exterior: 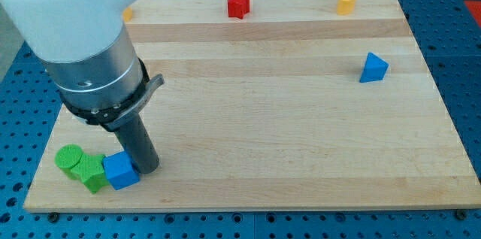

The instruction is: Move the blue triangle into the blue cube

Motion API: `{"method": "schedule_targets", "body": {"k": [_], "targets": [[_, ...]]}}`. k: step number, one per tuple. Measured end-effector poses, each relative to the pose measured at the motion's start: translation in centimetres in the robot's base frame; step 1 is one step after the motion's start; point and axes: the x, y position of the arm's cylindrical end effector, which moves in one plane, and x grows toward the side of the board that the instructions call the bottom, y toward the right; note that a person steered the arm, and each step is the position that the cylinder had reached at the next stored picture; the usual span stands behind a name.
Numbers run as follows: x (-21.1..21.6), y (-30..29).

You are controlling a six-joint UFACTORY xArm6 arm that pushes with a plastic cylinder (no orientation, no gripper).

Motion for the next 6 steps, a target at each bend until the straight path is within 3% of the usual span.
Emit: {"method": "schedule_targets", "body": {"k": [1, 4, 5, 6], "targets": [[-0.5, 1.9], [-10.4, 39.7], [-15.8, 44.6], [-17.5, 41.7]]}}
